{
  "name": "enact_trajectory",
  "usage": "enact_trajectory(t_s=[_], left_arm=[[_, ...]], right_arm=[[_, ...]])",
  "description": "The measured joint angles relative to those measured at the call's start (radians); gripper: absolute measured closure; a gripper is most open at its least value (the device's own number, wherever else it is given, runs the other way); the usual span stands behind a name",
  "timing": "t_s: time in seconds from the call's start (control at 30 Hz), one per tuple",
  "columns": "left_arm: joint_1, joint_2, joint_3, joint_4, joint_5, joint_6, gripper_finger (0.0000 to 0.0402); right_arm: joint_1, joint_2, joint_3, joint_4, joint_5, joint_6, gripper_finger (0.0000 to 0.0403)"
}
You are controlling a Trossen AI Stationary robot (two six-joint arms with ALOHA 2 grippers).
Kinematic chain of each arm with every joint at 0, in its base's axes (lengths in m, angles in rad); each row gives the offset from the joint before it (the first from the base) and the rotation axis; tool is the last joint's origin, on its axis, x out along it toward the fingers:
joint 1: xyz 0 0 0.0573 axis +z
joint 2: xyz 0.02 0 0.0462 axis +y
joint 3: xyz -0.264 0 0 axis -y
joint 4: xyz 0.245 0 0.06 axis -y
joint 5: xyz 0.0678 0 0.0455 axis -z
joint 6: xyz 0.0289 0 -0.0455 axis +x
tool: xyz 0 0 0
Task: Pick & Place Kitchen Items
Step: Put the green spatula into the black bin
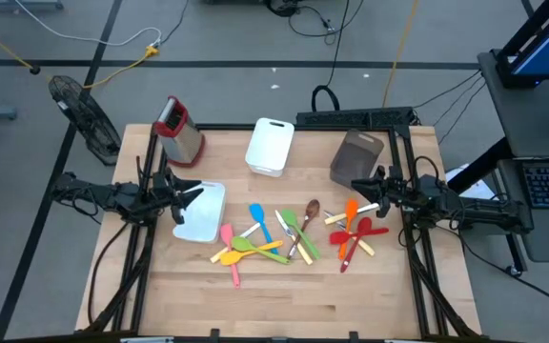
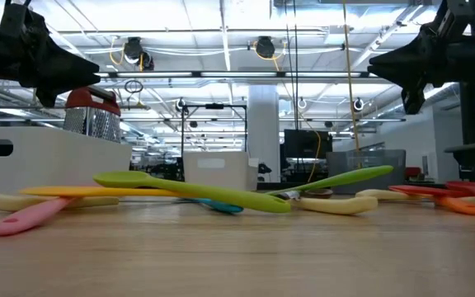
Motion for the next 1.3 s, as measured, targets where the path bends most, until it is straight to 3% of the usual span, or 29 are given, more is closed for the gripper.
enact_trajectory(t_s=[0.33,0.57,0.8,1.1,1.3], left_arm=[[0.0,0.0,0.0,0.0,0.006,0.003,0.0261],[0.0,0.0,0.0,0.0,0.007,-0.015,0.0261],[0.0,0.0,0.0,-0.006,0.009,-0.037,0.0261],[0.0,0.0,0.0,-0.006,0.012,0.034,0.0261],[0.0,0.0,0.0,-0.006,0.012,0.088,0.0261]], right_arm=[[0.0,0.052,0.0,-0.068,-0.014,-0.08,0.0348],[0.0,0.103,0.0,-0.054,-0.213,-0.153,0.0348],[0.0,0.145,0.0,0.079,-0.267,-0.292,0.0348],[0.002,0.224,0.007,0.167,-0.266,-0.319,0.0348],[0.079,0.341,0.111,0.174,-0.258,-0.391,0.0348]])
